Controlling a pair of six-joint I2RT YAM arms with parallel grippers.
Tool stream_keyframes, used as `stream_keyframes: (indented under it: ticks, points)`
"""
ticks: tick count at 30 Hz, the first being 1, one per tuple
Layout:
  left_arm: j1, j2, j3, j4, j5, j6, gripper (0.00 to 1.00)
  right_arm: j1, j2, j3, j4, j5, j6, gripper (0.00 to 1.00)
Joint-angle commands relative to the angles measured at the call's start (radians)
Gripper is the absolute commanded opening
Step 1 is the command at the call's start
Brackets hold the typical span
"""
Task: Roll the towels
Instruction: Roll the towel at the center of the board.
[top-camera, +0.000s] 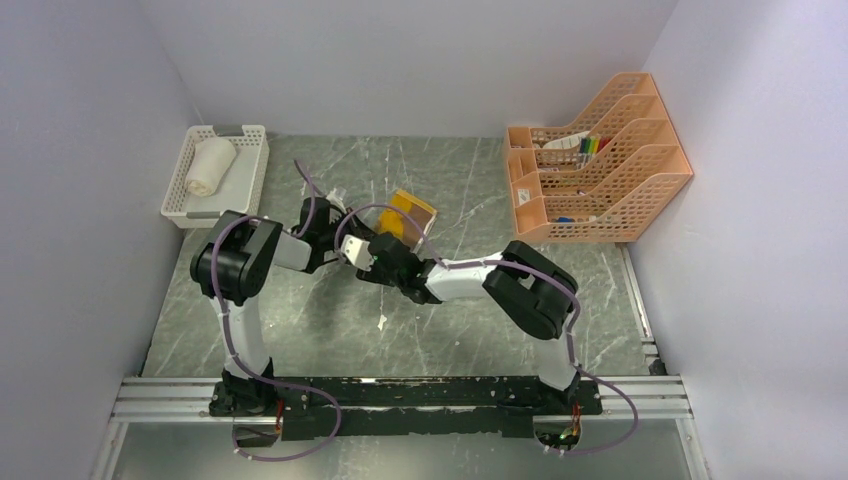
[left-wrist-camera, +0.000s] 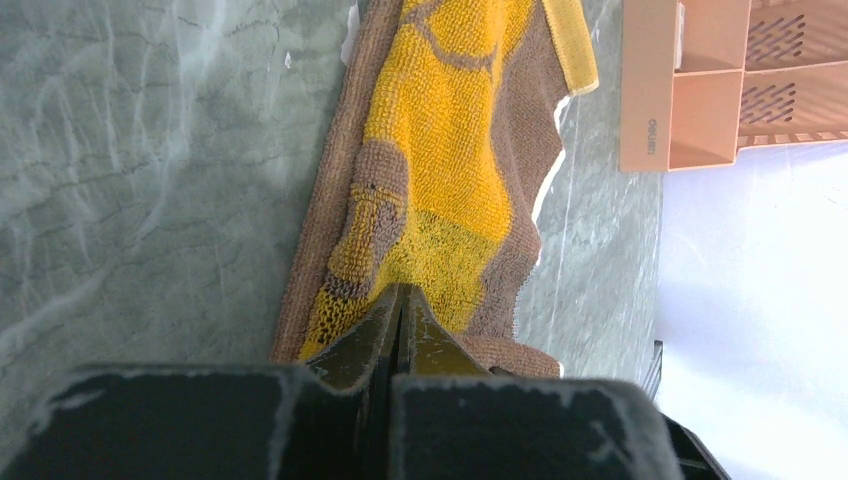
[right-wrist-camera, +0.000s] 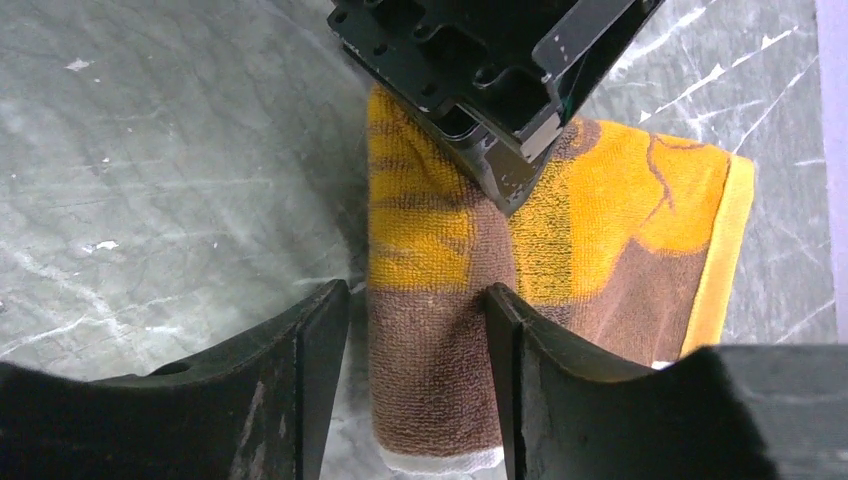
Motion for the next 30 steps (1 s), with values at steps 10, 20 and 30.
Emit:
stream_keyframes:
  ticks: [10, 20, 30]
  points:
    - [0.042, -0.004, 0.073, -0.124, -0.006, 0.044, 0.07, -0.040, 0.025, 0.017, -0.125, -0.181, 0.118, 0.27]
    - [0.129, -0.166, 0.121, -0.172, -0.026, 0.021, 0.33, -0.173, -0.024, 0.036, -0.157, -0.620, 0.304, 0.11]
    - [0.173, -0.430, 0.024, -0.223, -0.081, 0.029, 0.35, -0.283, -0.038, 0.027, 0.011, -1.107, 0.634, 0.12]
